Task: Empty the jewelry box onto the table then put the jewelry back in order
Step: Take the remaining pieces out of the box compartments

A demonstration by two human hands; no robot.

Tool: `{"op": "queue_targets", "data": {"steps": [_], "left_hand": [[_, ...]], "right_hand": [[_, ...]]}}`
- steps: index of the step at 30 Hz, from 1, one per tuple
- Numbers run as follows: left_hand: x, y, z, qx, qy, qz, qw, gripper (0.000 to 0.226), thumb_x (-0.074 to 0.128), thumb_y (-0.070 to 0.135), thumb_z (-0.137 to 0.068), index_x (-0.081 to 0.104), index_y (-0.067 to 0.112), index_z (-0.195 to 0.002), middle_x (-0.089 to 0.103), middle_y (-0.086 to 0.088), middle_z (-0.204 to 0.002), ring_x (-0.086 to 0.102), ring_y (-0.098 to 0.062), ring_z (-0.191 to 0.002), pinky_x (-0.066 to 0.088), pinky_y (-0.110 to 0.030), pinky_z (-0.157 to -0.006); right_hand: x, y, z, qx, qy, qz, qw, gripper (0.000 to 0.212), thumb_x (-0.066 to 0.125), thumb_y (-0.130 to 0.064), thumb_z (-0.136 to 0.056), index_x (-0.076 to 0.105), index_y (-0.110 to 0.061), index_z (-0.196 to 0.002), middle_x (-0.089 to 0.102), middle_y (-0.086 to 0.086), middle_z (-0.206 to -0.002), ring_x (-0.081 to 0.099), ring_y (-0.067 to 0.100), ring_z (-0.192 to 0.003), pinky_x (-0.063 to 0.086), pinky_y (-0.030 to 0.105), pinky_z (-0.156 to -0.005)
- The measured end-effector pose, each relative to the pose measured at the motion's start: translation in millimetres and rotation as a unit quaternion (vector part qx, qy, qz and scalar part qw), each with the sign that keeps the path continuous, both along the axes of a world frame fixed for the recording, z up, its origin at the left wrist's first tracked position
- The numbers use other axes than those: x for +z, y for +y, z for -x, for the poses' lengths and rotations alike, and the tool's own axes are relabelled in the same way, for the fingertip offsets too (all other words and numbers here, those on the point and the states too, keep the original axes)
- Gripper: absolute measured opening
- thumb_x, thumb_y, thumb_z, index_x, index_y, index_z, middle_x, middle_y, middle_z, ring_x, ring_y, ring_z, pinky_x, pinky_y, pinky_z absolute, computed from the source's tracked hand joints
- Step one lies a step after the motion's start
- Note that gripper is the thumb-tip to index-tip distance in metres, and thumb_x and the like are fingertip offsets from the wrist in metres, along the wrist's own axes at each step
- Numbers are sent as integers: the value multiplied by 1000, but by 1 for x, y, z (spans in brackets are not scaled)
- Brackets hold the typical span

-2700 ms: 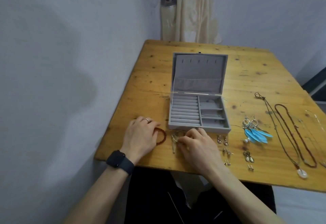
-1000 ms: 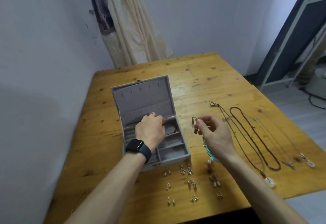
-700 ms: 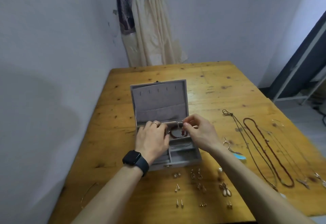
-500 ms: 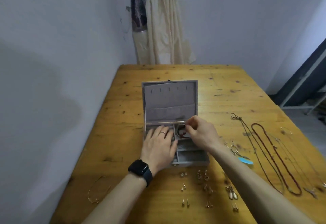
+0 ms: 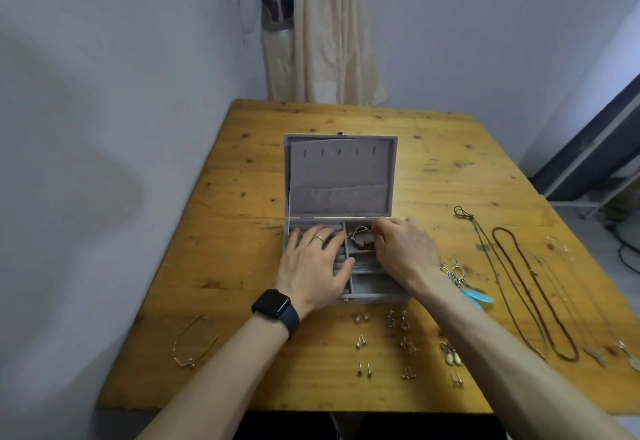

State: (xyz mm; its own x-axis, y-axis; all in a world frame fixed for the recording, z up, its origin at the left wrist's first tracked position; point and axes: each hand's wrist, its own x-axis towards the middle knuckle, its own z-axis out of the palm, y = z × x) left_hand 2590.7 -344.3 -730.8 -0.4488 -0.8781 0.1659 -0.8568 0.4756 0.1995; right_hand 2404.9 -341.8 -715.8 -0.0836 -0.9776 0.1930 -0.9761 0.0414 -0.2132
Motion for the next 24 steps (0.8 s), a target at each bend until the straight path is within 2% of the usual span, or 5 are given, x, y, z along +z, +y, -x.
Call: {"op": "queue_targets", "data": {"steps": [4, 12, 16, 19, 24], "left_hand": [[2, -1, 0, 1, 2, -11, 1000, 60, 35, 56, -97, 41, 28, -149, 45, 3, -152, 31, -18, -144, 14, -46, -123], [4, 0, -1, -5, 8, -17, 1000, 59, 36, 55, -97, 43, 27, -148, 46, 3, -150, 33, -17, -142, 18, -45, -122], [5, 1, 0, -2, 11, -7, 1000, 58, 35, 55, -96, 47, 27, -145, 49, 3, -147, 38, -17, -139, 23, -46, -120], [4, 2, 0, -5, 34, 14, 999, 51, 39, 51, -95, 56, 25, -135, 58, 3, -137, 48, -17, -129, 34, -42, -113], [10, 15, -2, -30, 113, 56, 992, 30, 53, 41, -92, 68, 26, -114, 66, 5, -112, 58, -15, -105, 49, -35, -91]], "right_hand": [[3, -2, 0, -3, -7, -28, 1000, 28, 51, -29, -97, 69, -29, -118, 63, 1, -118, 55, 26, -107, 52, 39, -79], [4, -3, 6, 5, -34, -63, 997, 30, 50, -30, -97, 71, -27, -119, 63, 0, -122, 50, 24, -112, 49, 38, -89], [4, 10, 16, 7, -149, -12, 989, 23, 59, -30, -94, 73, -27, -112, 65, -2, -111, 58, 20, -103, 52, 36, -84], [9, 39, 25, -6, -218, 43, 975, 18, 65, -28, -92, 72, -28, -109, 64, -8, -101, 59, 10, -90, 51, 28, -77], [12, 94, 29, 4, -244, 62, 968, 17, 69, -29, -91, 70, -31, -107, 63, -13, -95, 55, 0, -85, 50, 24, -74]]}}
